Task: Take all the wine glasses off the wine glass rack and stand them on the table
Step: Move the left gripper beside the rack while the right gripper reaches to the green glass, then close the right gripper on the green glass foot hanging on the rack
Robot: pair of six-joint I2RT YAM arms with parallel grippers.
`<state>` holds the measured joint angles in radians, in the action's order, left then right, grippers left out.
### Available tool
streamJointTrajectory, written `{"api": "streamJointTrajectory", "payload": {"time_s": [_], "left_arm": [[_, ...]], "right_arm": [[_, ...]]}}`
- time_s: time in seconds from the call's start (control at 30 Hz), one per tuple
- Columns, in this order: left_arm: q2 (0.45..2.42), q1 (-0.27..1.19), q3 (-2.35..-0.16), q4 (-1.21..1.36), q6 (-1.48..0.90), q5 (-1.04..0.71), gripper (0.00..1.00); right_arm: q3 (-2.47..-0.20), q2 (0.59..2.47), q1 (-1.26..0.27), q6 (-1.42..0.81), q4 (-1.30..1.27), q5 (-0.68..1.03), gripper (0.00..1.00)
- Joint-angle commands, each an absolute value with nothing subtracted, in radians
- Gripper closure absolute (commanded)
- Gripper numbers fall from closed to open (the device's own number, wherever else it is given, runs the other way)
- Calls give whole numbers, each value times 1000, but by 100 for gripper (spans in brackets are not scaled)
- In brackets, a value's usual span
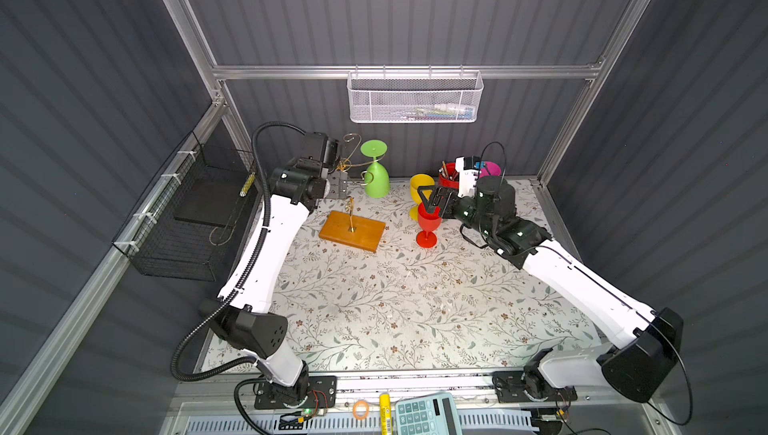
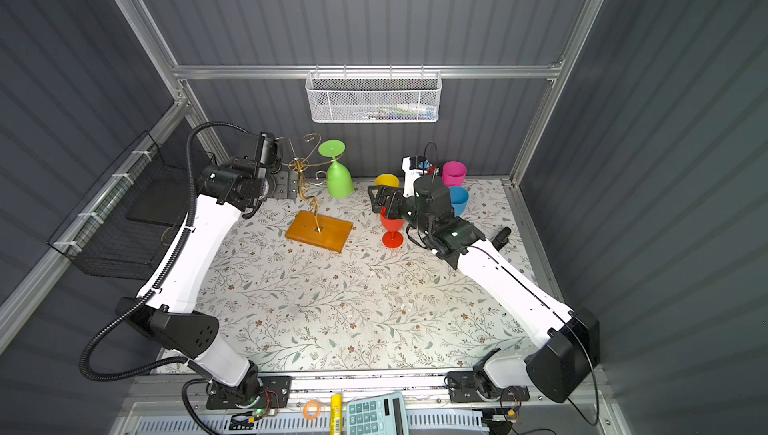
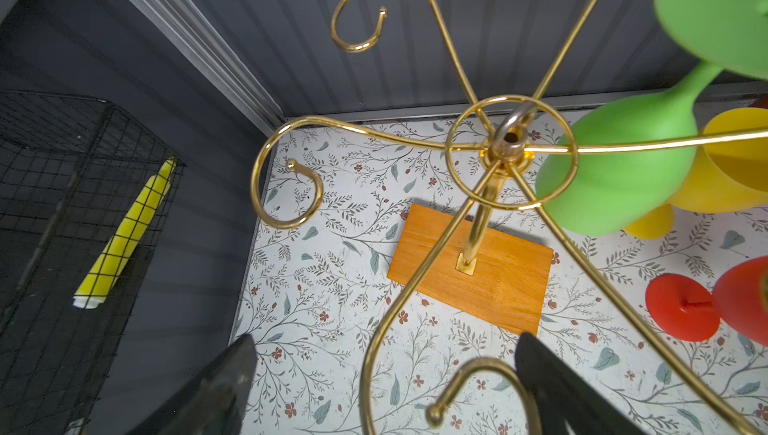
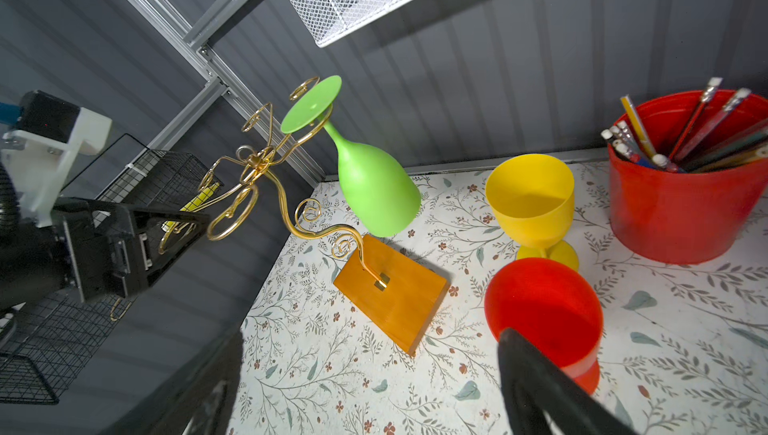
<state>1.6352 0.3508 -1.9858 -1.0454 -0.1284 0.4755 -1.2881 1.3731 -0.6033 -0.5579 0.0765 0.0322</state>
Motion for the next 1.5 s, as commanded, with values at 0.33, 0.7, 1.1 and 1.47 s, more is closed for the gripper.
{"api": "streamJointTrajectory", "payload": {"time_s": [0.33,0.7,1.1,1.47], "left_arm": [[1577,235,-1957,-1020,-171,462,3],[1521,181,-1904,-913,-190,355,3],[1342,182,-1674,-706,-155,209,2],[1272,183,-1532,-590,-146,140,3]], "right_arm": [[-1446,1541,-613,-862,-33,151,12],[-1589,1777,-615,-1193,-266,204,29],[-1720,1903,-621,-1203,-298,213,51],[-1791,1947,-636,-1179,-256,216,63]]}}
